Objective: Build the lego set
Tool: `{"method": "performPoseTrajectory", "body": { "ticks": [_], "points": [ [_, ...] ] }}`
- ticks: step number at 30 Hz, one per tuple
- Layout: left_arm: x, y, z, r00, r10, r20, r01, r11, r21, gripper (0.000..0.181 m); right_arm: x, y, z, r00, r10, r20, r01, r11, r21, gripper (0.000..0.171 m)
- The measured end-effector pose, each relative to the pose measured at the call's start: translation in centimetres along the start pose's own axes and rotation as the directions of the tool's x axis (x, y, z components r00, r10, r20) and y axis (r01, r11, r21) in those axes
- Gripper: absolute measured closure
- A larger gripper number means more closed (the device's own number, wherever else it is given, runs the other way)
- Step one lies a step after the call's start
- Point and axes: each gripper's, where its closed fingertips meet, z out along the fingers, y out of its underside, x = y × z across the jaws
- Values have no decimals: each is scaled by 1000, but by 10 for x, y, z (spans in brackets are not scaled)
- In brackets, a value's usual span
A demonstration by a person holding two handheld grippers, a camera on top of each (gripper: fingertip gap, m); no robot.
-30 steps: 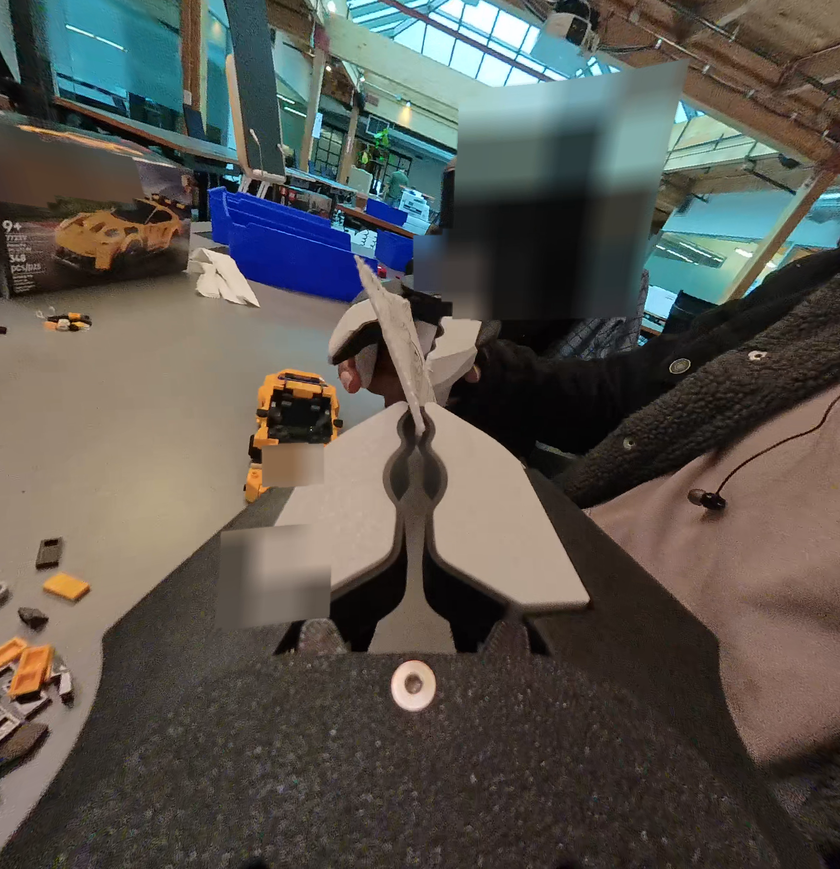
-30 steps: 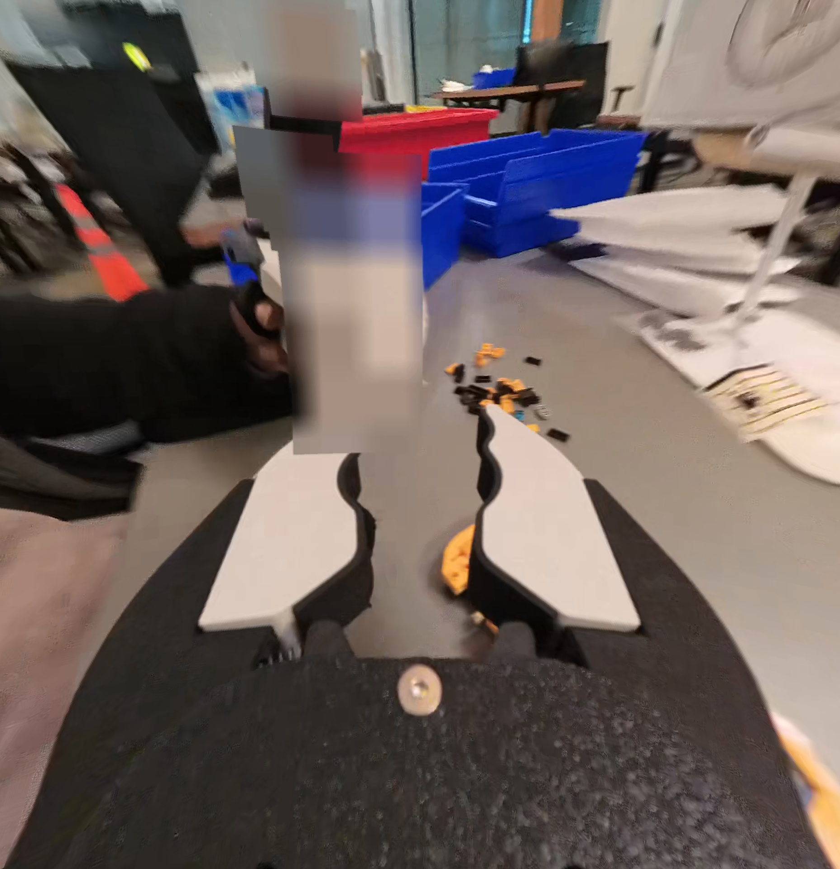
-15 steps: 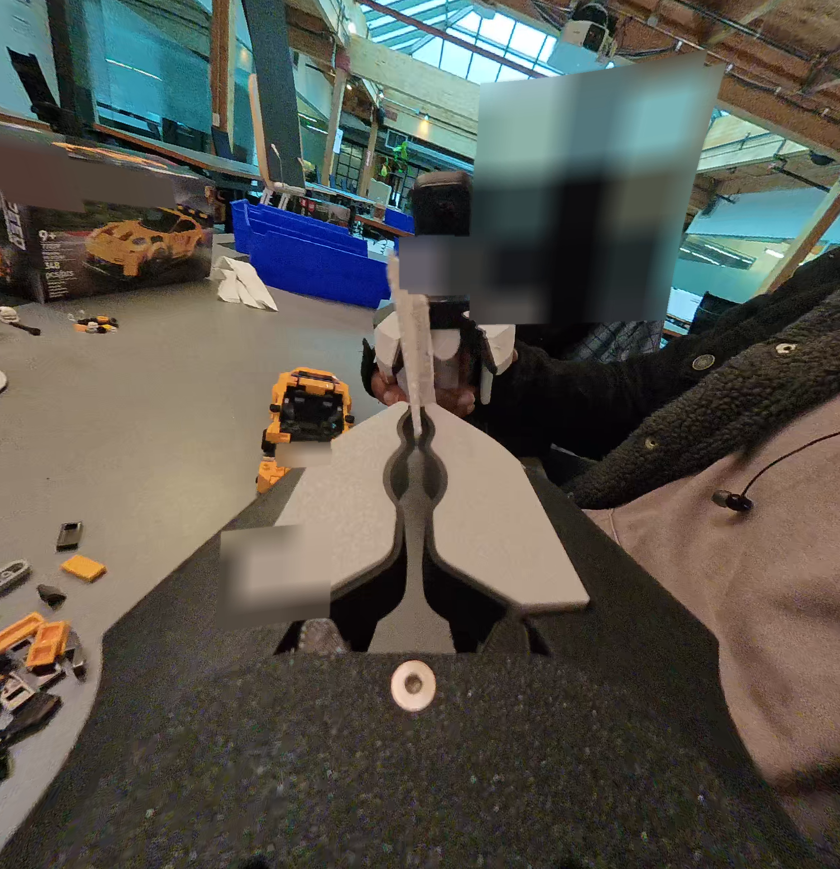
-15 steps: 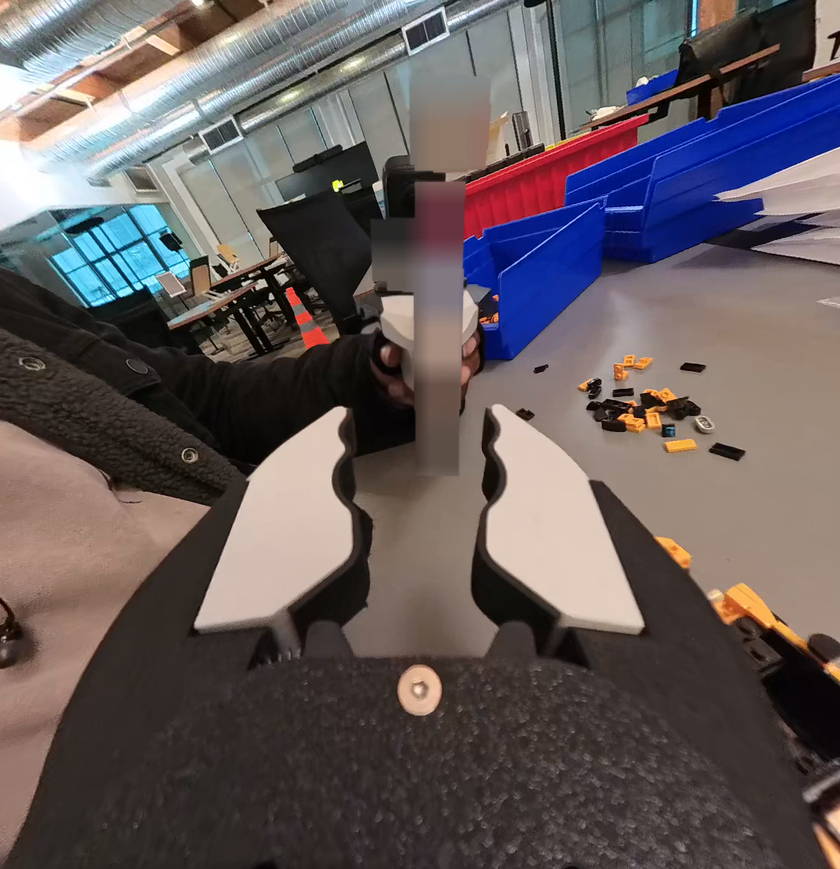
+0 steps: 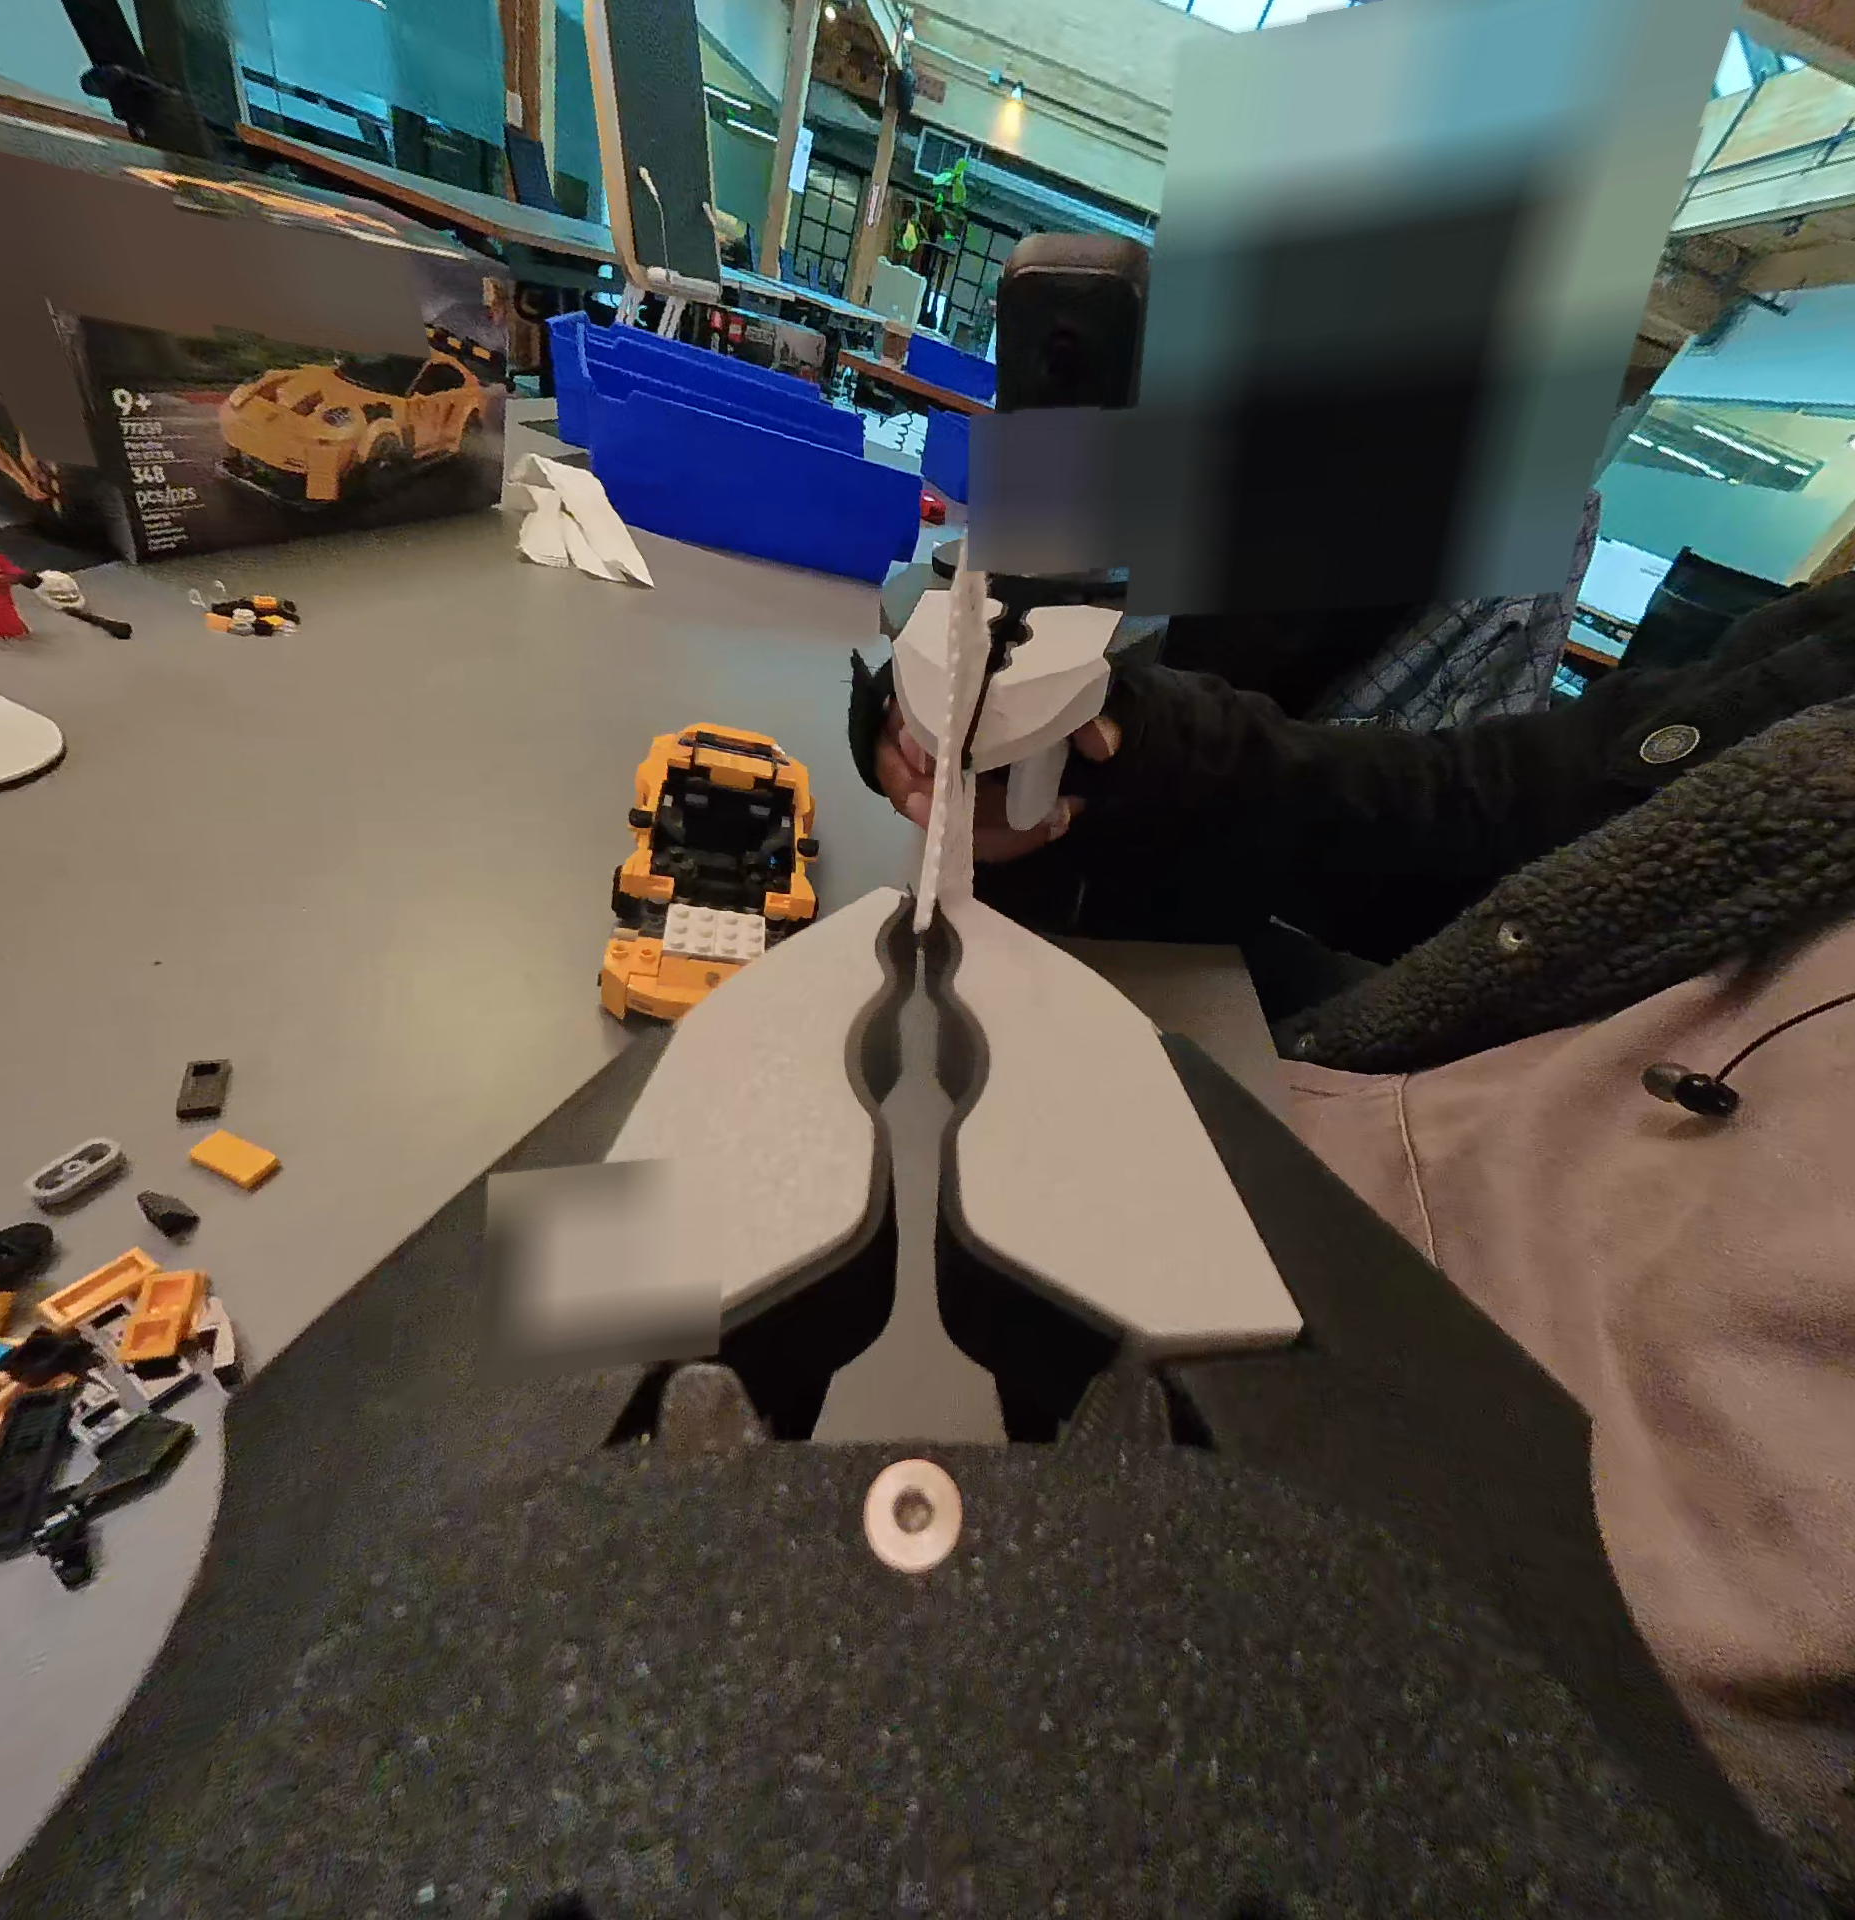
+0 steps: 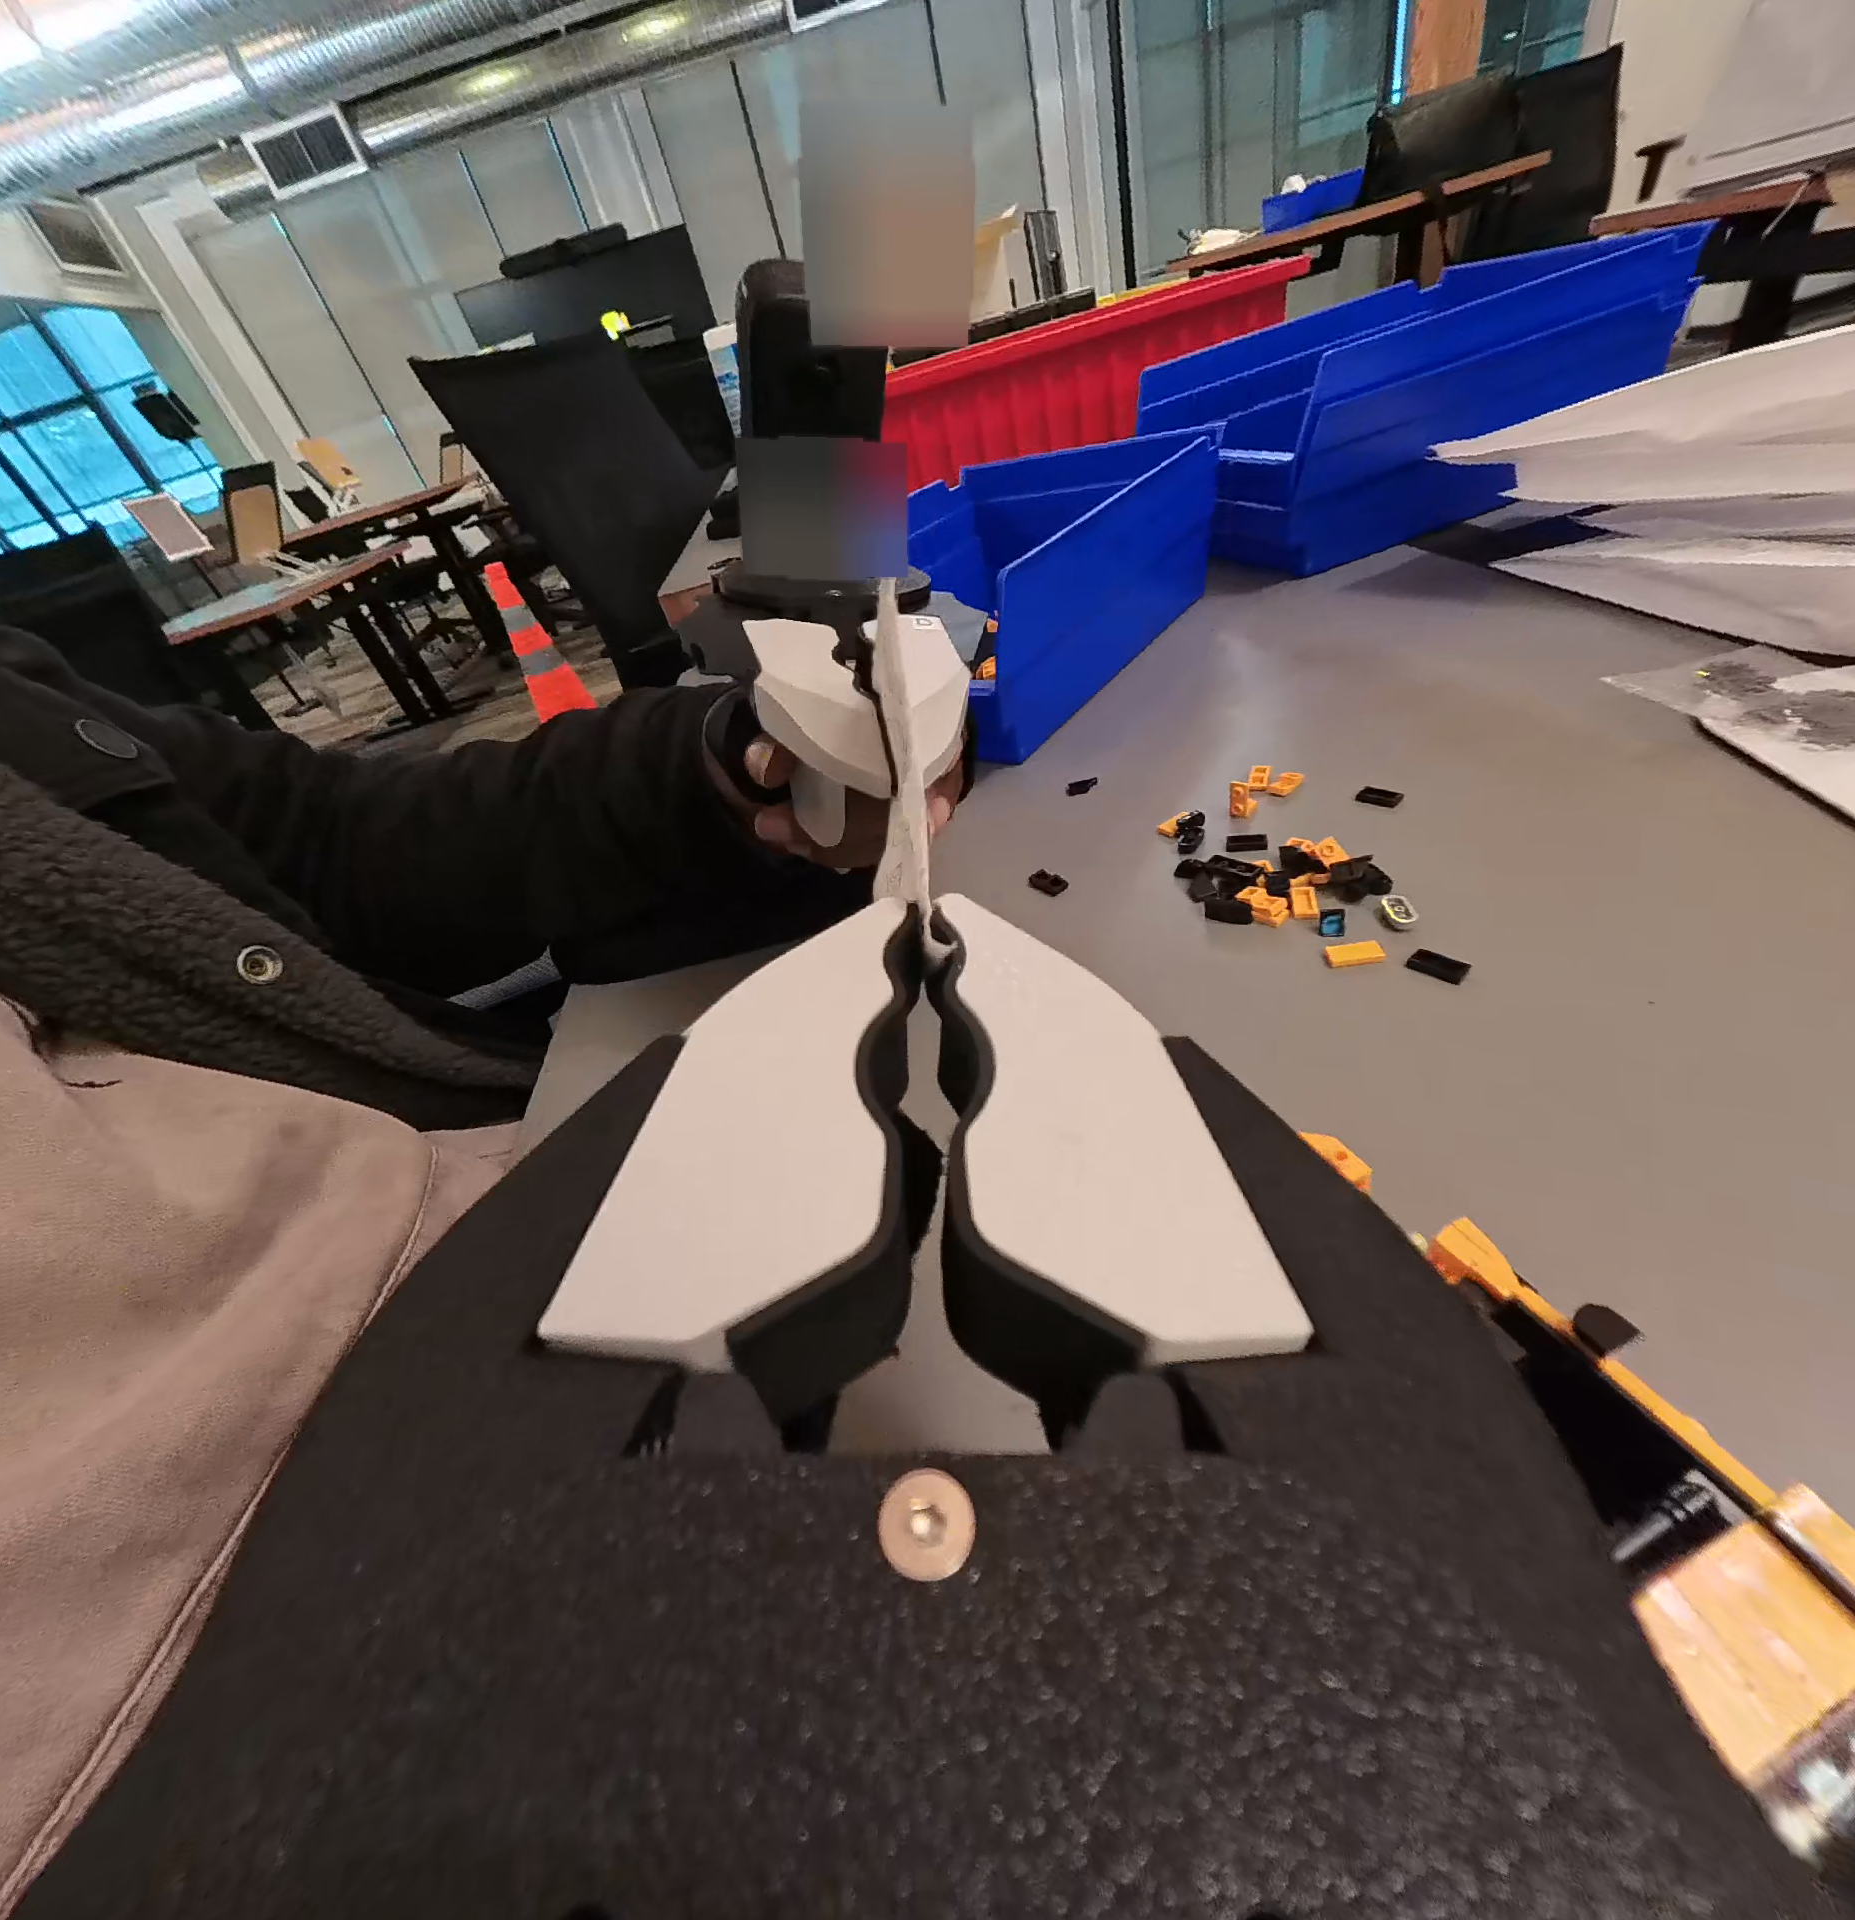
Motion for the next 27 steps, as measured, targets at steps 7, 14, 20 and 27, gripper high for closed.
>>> {"method": "performPoseTrajectory", "body": {
  "ticks": [7,14,20,27],
  "points": [
    [2,3,7,1000,-19,-6,19,1000,13,159,-3,-2,-3,1000,20,20,-21,999,27,171],
    [7,2,3,1000,17,11,-17,999,-29,181,-1,0,0,1000,-18,-23,19,1000,22,170],
    [-35,-59,-70,946,31,322,-46,998,38,181,20,-17,-24,988,-5,-157,22,994,109,158],
    [-147,-126,-213,733,2,680,111,986,-124,181,15,-12,-18,989,-5,-147,14,998,61,159]
  ]
}}
